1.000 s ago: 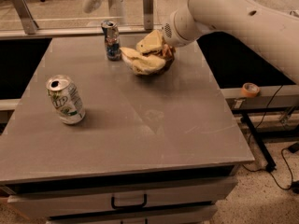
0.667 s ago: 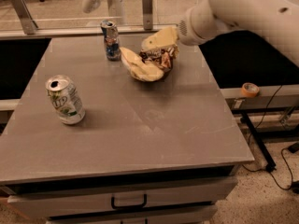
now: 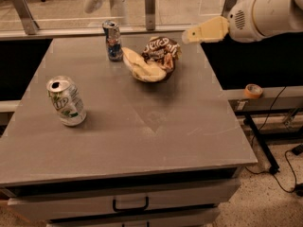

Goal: Move brown chip bag near redbull can

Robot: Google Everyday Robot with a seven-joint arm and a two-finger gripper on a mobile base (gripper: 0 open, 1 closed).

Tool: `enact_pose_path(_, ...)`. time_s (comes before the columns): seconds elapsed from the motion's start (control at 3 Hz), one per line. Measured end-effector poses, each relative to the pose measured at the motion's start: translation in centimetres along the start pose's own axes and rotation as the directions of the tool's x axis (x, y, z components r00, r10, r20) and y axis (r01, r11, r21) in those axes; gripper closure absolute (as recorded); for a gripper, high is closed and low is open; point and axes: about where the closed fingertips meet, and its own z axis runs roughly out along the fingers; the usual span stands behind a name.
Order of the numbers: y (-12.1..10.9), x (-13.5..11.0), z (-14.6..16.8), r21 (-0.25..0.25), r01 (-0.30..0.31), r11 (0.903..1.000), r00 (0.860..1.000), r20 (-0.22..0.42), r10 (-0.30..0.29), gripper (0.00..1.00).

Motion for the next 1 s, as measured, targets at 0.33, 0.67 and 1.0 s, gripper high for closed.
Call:
enact_pose_path(0.33, -0.8, 3.5, 0.5, -0.006, 0.014, 0.9999, 0.996, -0.088, -0.014, 0.21)
enact_pose_path(0.67, -0.1, 6.9, 2.6, -0.041, 0.033, 0.9986, 0.984, -0.175, -0.040, 0.45)
enact_pose_path(1.0, 0.8, 8.7, 5.1, -0.072, 0.056, 0.9958, 0.974, -0.215, -0.070, 0.68)
